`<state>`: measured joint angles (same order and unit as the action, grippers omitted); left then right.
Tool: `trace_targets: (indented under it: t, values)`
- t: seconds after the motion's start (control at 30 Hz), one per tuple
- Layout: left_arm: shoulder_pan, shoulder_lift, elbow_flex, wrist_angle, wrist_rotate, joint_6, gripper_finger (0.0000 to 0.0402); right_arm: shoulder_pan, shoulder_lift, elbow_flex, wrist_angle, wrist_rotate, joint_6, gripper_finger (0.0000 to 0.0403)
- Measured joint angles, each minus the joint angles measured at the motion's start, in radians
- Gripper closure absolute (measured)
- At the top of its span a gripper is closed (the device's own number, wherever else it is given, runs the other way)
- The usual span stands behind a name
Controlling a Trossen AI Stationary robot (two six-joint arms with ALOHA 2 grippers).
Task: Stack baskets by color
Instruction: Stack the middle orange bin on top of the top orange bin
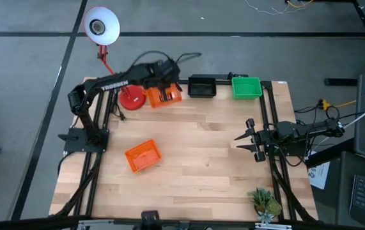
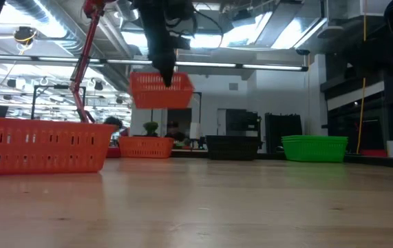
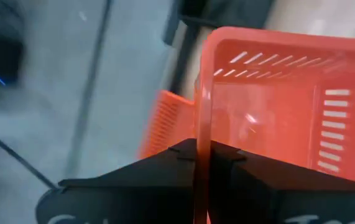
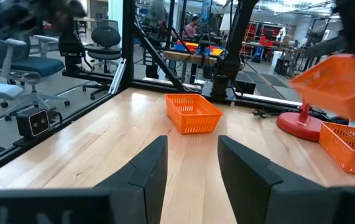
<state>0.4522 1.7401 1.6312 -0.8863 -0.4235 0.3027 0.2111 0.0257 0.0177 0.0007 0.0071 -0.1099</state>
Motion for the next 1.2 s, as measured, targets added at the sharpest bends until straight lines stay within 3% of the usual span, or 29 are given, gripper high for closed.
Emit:
trace_targets:
  t: [0.17, 0.27, 0.4, 0.6, 0.9, 1.2]
  values:
    - [0.103, 0.002, 0.056, 0.014, -0.116, 0.351, 0.0401, 0.0, 0.0, 0.0, 0.0, 0.0, 0.0, 0.026]
    - [0.187, 0.003, 0.054, -0.001, -0.065, 0.466, 0.0401, 0.0, 0.0, 0.0, 0.0, 0.0, 0.0, 0.026]
    - [0.286, 0.035, 0.055, 0.019, 0.08, 0.493, 0.0401, 0.0, 0.0, 0.0, 0.0, 0.0, 0.0, 0.026]
    - [0.36, 0.118, 0.055, 0.044, 0.18, 0.496, 0.0401, 0.0, 0.0, 0.0, 0.0, 0.0, 0.0, 0.026]
    - [0.362, 0.265, 0.053, 0.111, 0.202, 0.587, 0.0401, 0.0, 0.0, 0.0, 0.0, 0.0, 0.0, 0.026]
    - [0.335, 0.278, 0.053, 0.113, 0.223, 0.59, 0.0401, 0.0, 0.0, 0.0, 0.0, 0.0, 0.0, 0.026]
